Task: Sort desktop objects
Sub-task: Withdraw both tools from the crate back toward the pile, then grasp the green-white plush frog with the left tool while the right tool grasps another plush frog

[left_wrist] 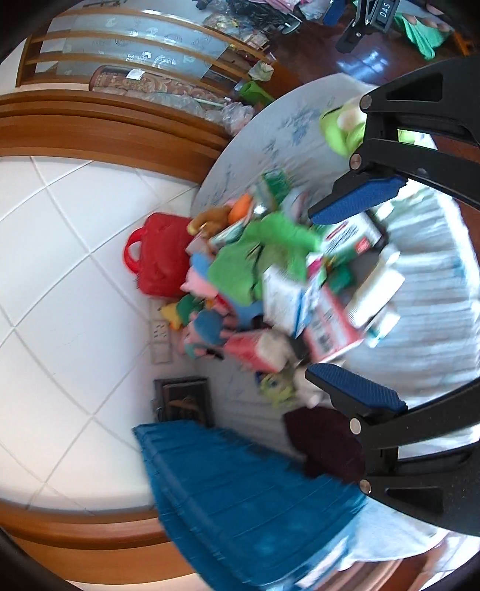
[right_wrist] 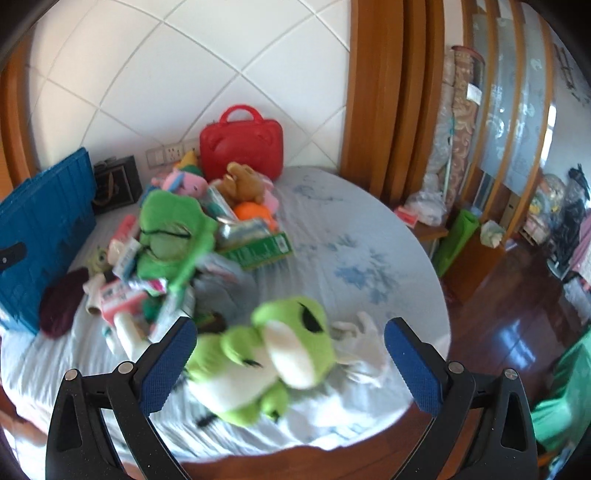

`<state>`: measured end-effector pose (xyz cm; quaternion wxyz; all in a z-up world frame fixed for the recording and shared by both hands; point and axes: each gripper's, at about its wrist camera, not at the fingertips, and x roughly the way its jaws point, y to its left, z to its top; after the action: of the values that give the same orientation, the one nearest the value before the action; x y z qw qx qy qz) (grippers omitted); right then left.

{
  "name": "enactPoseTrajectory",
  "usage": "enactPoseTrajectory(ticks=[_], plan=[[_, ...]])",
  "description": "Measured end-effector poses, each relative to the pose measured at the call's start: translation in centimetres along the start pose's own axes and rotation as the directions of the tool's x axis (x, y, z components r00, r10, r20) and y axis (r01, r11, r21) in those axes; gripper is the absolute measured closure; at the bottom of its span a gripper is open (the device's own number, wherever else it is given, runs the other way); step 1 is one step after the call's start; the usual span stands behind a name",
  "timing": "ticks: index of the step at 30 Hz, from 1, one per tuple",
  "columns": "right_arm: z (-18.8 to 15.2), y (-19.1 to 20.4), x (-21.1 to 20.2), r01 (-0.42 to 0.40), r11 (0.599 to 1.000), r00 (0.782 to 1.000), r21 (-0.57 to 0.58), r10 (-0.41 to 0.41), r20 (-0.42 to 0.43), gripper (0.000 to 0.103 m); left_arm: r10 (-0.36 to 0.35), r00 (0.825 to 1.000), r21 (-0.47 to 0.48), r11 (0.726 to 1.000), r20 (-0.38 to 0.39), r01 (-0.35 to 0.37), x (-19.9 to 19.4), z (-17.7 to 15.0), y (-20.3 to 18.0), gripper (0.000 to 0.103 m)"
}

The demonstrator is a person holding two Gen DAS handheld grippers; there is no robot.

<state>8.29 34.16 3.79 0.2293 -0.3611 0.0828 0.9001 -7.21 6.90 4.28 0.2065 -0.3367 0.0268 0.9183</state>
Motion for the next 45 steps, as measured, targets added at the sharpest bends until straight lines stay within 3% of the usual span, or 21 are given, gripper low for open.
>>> enactPoseTrajectory(ticks=[5,8,14,18,22,27,31,36,40,43,45], plan=[[-1.5,-3.4,0.0,-0.033,0.999,0.999,-0.008,0.033,0.005,0.0,0.005,1.0,-0.008,1.0,-0.009,-0.005,0.5,-3.8,-5.1,0.025],[-3.5,-5.5,0.4,-0.072,0.996,0.997,0.05,0.071,0.015,0.0,0.011,0.999,0.028,1.0,-0.03,-0.011,1.4,-5.9,-7.8,0.025],[-6.0,-6.3,3.5,-0.176,0.983,0.983,0.048,0.174,0.05,0.0,0.005,0.996,0.044,0.999,-0.084,-0.002,4.3,-10.6,-12.2,0.025],[-6.3,-6.1,8.0,-0.237,0.971,0.971,-0.018,0.236,-0.031,0.0,0.0,0.991,0.02,1.0,-0.131,0.003,7.5,-13.2,-15.0,0.025],[-6.4,-6.1,12.0,-0.338,0.94,0.938,-0.055,0.331,-0.104,0.0,0.034,0.984,-0.039,0.998,-0.176,-0.042,11.3,-15.9,-17.5,0.025],[-7.0,-5.7,16.3,-0.399,0.91,0.911,-0.111,0.38,-0.159,0.0,0.059,0.97,-0.098,0.992,-0.235,-0.084,14.8,-18.4,-18.6,0.025],[-7.0,-5.5,18.3,-0.424,0.896,0.899,-0.132,0.4,-0.177,0.0,0.113,0.961,-0.077,0.988,-0.252,-0.136,16.7,-19.2,-19.4,0.025],[-6.7,-4.5,20.8,-0.468,0.861,0.88,-0.2,0.433,-0.197,0.0,0.106,0.957,-0.105,0.985,-0.27,-0.139,18.8,-19.3,-19.2,0.025],[-6.3,-4.6,22.0,-0.494,0.85,0.866,-0.183,0.461,-0.195,0.0,0.098,0.962,-0.09,0.988,-0.253,-0.124,19.3,-18.8,-19.3,0.027],[-5.9,-4.1,21.5,-0.499,0.839,0.865,-0.216,0.468,-0.183,0.024,0.099,0.966,-0.067,0.991,-0.24,-0.119,19.1,-18.2,-19.8,0.038],[-5.5,-3.6,21.0,-0.496,0.834,0.867,-0.242,0.462,-0.186,0.028,0.104,0.966,-0.059,0.991,-0.235,-0.121,18.7,-17.7,-19.9,0.04]])
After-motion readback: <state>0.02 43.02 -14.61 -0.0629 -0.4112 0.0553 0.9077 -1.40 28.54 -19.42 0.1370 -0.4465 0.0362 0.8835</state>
